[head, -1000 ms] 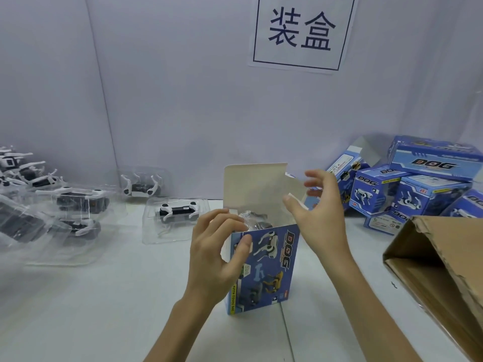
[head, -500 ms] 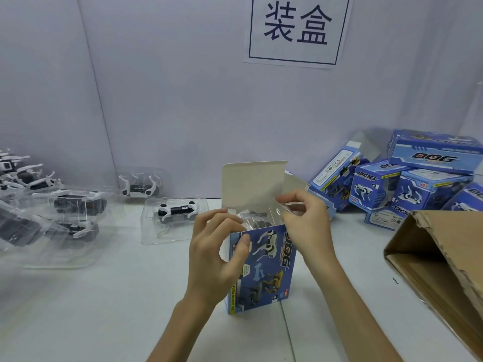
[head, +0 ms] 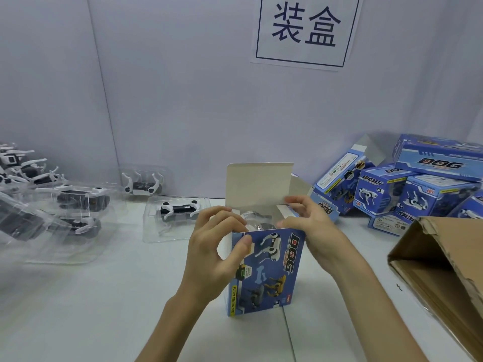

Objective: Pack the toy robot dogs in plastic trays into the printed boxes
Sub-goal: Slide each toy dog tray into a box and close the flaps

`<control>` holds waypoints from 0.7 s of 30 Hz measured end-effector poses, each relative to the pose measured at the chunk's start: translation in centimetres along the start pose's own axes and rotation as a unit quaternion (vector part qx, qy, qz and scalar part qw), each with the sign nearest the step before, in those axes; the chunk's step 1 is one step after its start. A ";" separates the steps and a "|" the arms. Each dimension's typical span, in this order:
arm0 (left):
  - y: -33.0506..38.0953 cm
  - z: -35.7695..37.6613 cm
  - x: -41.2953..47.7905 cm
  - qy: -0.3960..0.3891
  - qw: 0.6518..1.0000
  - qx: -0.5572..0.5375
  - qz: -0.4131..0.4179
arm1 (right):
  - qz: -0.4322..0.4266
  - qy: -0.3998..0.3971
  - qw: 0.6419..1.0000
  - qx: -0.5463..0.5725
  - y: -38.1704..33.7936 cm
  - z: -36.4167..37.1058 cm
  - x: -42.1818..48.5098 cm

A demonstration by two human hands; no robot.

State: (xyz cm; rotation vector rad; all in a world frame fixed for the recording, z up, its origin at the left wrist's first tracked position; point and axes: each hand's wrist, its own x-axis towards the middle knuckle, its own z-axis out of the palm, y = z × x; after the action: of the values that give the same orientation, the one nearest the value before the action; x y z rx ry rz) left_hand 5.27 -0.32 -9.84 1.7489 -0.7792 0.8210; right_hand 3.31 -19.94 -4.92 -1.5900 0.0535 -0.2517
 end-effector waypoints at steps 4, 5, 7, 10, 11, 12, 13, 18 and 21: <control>-0.3 -1.2 0.6 -0.045 0.999 -0.013 -0.021 | 0.037 0.000 0.988 0.153 0.0 1.0 0.7; -0.2 -1.6 0.8 -0.062 0.998 -0.008 -0.025 | 0.040 -0.016 0.987 0.156 0.0 1.0 0.8; 0.2 -2.3 1.3 -0.110 0.994 0.026 -0.006 | 0.039 -0.058 0.989 0.128 -0.3 0.5 0.9; 0.6 -3.5 1.8 -0.179 0.978 0.087 0.054 | 0.001 -0.136 0.987 0.086 -0.9 -0.9 0.9; 0.7 -3.9 2.0 -0.196 0.975 0.092 0.054 | -0.023 -0.152 0.985 0.074 -0.8 -1.1 0.8; 0.8 -4.3 2.1 -0.213 0.972 0.090 0.046 | -0.056 -0.157 0.984 0.064 -0.6 -1.2 0.6; 0.9 -4.5 2.2 -0.228 0.969 0.084 0.035 | -0.095 -0.149 0.982 0.062 -0.3 -1.1 0.4; 2.5 -5.0 3.2 -0.302 0.940 0.149 0.052 | -0.182 -0.171 0.958 0.139 0.9 -0.6 -0.7; 3.1 -5.1 3.5 -0.325 0.930 0.158 0.060 | -0.153 -0.213 0.953 0.153 0.5 -1.2 -1.3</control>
State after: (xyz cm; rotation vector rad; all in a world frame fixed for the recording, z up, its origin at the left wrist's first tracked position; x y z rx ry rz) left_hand 3.88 3.22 -4.05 2.3265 -1.2497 0.4455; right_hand 1.85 -20.90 -5.53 -1.3073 -0.5468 -0.1434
